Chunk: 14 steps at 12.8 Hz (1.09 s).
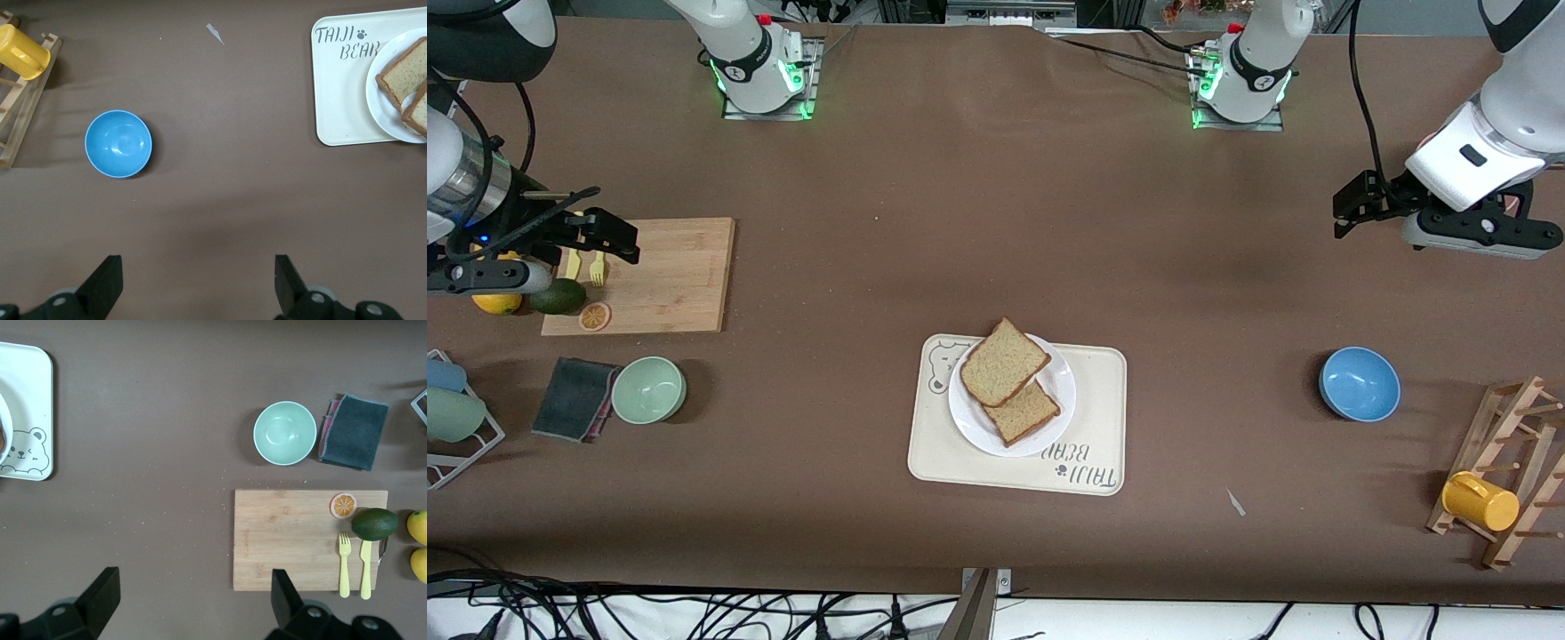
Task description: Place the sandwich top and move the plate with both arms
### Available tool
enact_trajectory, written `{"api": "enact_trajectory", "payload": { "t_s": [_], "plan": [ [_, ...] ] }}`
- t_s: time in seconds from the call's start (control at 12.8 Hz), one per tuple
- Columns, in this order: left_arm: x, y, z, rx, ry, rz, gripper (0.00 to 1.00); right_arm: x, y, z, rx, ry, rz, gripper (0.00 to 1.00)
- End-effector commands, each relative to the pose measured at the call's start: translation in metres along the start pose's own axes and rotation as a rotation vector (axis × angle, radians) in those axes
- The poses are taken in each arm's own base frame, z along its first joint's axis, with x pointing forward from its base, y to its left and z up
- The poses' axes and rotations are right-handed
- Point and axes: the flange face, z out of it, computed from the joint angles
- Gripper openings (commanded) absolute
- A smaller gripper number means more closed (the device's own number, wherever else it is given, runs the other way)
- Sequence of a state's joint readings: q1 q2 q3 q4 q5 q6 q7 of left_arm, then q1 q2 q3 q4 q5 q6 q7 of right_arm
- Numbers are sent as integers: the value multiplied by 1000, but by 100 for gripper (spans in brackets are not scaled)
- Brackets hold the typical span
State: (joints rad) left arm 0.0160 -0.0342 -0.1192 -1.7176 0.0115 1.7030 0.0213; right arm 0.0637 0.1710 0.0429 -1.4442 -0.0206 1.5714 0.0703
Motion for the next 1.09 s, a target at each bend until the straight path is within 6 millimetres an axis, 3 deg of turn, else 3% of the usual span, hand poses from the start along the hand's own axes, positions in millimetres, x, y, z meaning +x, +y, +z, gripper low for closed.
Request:
{"api": "enact_trajectory", "payload": {
  "t_s": [0.0, 0.23, 1.01],
  "plan": [
    [-6, -2, -6, -26, 4, -90, 100, 1, 0, -4, -2, 9, -9, 100],
    [-8, -9, -5, -28, -13, -98, 100, 1, 0, -4, -1, 9, -9, 100],
    [-8, -5, -5, -37, -14, -93, 100, 1, -1, -4, -1, 9, -11, 100]
  ]
}}
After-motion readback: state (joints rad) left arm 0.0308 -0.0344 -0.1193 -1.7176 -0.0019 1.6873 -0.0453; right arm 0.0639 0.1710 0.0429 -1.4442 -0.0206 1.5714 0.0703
